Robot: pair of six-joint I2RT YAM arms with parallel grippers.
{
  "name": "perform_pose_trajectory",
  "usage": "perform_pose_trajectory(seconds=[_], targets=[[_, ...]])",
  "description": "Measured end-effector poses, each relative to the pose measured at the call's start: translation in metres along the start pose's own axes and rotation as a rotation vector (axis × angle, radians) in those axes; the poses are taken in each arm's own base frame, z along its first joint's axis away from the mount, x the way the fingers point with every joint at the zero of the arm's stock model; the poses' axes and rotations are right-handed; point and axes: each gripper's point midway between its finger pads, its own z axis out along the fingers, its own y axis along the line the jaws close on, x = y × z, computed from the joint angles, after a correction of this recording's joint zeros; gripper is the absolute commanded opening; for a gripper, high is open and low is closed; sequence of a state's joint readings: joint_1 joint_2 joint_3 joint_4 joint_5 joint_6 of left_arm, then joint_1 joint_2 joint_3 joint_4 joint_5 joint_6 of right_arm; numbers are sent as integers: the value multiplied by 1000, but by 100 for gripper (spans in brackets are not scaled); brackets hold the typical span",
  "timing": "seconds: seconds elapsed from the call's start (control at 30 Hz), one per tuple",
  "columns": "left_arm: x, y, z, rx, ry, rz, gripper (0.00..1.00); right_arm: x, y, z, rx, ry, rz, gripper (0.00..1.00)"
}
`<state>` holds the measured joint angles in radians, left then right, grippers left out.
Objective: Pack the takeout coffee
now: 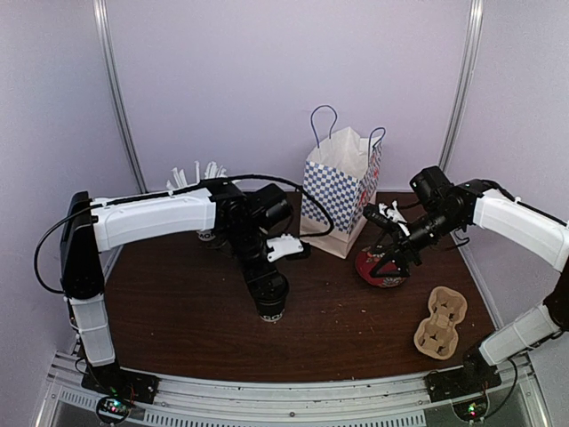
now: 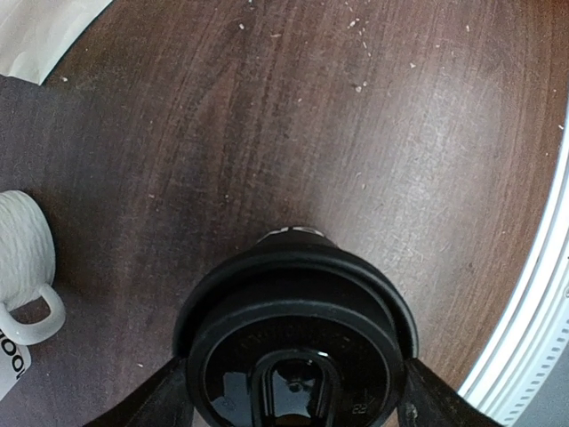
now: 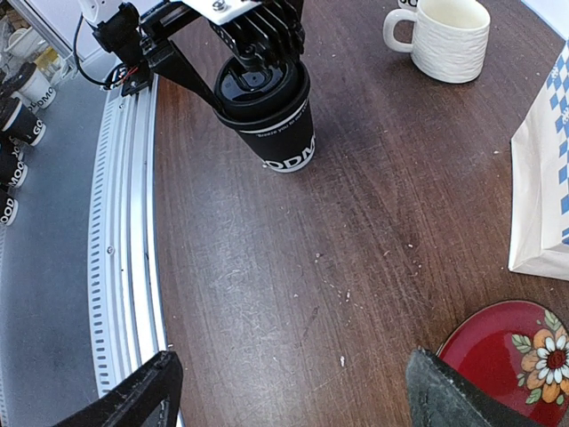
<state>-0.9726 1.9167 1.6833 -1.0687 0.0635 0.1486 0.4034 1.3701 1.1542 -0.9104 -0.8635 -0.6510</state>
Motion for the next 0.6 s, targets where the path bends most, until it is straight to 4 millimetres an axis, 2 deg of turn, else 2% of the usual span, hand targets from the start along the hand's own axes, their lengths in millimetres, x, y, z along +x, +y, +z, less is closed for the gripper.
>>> perform_pose_trajectory(seconds=[0.17, 0.37, 0.5, 0.6], targets=[[1, 0, 1, -13, 2, 4, 74, 0, 0, 0, 0, 0, 0, 91], [5, 2, -3, -35, -2, -3, 72, 0, 0, 0, 0, 1, 1, 91], [19, 12, -15, -74, -3, -37, 71, 0, 0, 0, 0, 1, 1, 90], [38, 32, -35, -111, -23, -119, 71, 0, 0, 0, 0, 1, 1, 90]])
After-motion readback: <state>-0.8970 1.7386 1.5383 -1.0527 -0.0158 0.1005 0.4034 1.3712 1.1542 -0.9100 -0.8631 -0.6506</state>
